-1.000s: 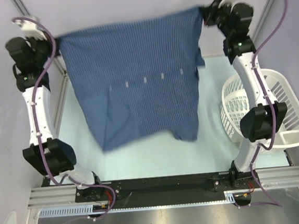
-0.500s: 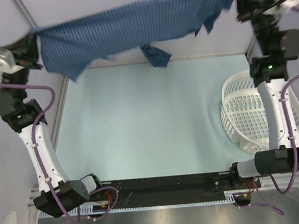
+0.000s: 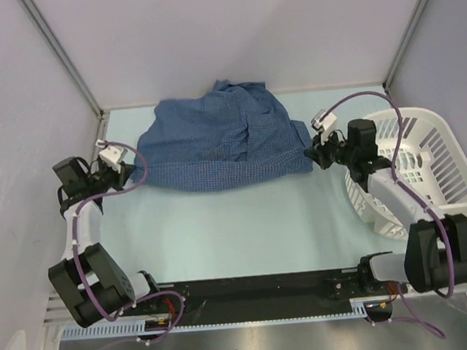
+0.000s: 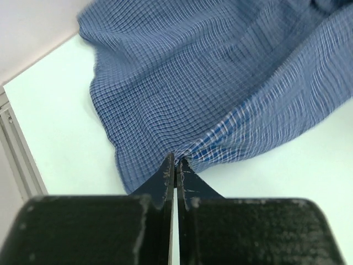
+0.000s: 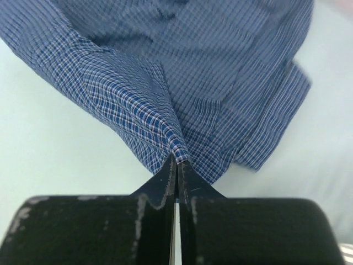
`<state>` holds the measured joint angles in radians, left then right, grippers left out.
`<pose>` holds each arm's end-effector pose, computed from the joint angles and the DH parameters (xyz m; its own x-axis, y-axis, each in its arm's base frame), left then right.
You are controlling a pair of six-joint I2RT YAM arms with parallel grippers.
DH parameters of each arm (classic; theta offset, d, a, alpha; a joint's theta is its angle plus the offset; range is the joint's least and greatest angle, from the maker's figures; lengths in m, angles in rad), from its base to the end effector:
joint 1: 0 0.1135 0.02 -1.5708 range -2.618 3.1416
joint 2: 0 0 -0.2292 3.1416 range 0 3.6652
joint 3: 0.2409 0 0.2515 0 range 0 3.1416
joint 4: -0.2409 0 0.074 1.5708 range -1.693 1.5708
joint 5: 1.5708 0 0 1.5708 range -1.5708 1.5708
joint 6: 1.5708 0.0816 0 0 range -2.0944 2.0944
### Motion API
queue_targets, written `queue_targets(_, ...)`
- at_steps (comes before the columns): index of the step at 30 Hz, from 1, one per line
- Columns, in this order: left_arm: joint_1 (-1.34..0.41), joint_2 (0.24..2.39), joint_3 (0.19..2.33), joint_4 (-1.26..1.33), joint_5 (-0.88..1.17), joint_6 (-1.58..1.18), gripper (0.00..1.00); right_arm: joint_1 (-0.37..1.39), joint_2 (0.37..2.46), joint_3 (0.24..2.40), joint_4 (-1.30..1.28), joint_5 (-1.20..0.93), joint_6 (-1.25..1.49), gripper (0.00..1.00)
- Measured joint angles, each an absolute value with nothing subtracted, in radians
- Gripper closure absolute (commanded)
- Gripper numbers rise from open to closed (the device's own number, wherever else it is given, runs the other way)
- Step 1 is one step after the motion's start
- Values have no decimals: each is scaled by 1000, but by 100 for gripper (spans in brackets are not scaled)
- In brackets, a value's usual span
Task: Fold and stack the long sleeve shirts
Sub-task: Flatten the shirt out
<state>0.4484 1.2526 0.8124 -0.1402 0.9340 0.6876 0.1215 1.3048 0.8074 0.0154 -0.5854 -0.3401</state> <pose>0.2963 0.0698 0.2142 -0.1609 0.3414 -0.9260 0.5826 0.7902 0.1901 0.3210 0.0846 0.2050 -0.2380 -0.3092 -0.9208 -0.7069 0.7053 -0.0541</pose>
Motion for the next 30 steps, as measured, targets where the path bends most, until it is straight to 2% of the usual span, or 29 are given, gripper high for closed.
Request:
queue_targets(15,498,1200,971,-719,898,1232,100,74,1058,929,-413,-622,-610,100)
queue_targets(16,507,1191,970,-760,897,1269,100,82,1024,914,-432,-622,-630,97)
queue_targets(17,518,1177,960,-808,894,1334,99,96,989,894,-461,-622,-649,90)
queue_targets(18,525,1163,946,-856,885,1398,85,107,963,876,-487,-622,-664,78)
queue_targets(19,532,1145,918,-907,866,1470,73,125,935,852,-522,-620,-683,45)
queue_targets(20,537,1125,879,-954,844,1546,66,144,915,830,-560,-619,-704,36)
queue_targets(21,542,1109,837,-1009,816,1610,61,167,896,809,-614,-618,-726,32)
queue_targets(25,570,1085,757,-1196,737,1752,53,214,867,764,-812,-595,-806,21)
queue_targets(27,577,1081,771,-1248,731,1774,44,204,862,774,-864,-588,-813,20)
queue_targets(29,577,1079,812,-1284,742,1781,41,196,874,803,-879,-589,-802,23)
queue_targets(30,577,1079,828,-1292,747,1781,33,196,884,820,-876,-590,-791,25)
